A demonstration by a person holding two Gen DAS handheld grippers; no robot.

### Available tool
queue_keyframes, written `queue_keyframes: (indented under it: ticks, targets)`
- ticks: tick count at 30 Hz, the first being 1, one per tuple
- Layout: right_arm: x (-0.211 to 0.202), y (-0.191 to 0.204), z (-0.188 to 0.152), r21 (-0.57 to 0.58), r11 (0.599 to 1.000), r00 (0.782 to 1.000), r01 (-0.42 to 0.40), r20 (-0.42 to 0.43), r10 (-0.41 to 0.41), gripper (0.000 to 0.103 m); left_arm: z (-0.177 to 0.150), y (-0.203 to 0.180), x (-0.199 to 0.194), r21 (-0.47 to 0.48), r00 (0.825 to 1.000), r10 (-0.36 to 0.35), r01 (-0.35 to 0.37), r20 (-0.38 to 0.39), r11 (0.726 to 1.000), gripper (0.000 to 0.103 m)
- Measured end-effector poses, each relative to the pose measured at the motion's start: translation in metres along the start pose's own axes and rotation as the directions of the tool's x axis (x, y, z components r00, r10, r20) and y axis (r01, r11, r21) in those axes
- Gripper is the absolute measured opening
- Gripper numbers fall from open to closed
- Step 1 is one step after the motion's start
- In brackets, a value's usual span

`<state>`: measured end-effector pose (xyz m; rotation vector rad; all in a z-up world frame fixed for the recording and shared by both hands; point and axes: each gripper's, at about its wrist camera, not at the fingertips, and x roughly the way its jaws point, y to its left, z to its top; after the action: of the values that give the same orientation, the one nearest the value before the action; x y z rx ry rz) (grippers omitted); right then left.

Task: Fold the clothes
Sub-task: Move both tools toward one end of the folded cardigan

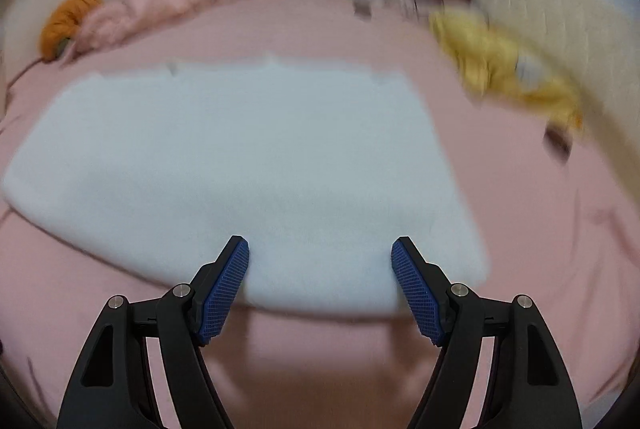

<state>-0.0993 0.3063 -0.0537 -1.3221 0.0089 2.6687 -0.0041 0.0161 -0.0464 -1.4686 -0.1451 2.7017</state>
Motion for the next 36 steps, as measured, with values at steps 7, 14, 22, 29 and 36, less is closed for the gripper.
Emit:
queue_keyframes:
  ticks: [7,14,22,29,36]
  targets:
    - [-0.033,-0.049,-0.010,0.208,0.974,0.994,0.087,0.040,-0.097,0.074,0.001,-0.015,0.014,0.034,0.997,0.048,-0.046,-0.054,0.998,0.102]
    - [-0.039,-0.063,-0.004,0.226,0.970,0.992,0.088,0.072,-0.107,0.074,0.002,-0.025,0.011,0.082,0.996,0.066,-0.062,-0.054,0.995,0.102]
    - [-0.066,-0.030,0.013,0.109,0.987,0.974,-0.118,0.207,0.094,0.075,0.065,-0.040,0.011,0.055,0.997,-0.045,0.042,0.068,0.998,0.102]
    - [-0.003,0.014,0.017,-0.140,0.990,0.993,0.037,0.117,-0.020,0.075,0.135,-0.078,0.094,0.041,0.998,-0.061,0.060,0.026,0.997,0.102]
    - [0.001,-0.048,0.003,0.056,0.992,0.992,0.111,0.053,-0.114,0.076,0.141,-0.010,0.106,0.098,0.997,0.070,-0.071,0.012,0.993,0.102]
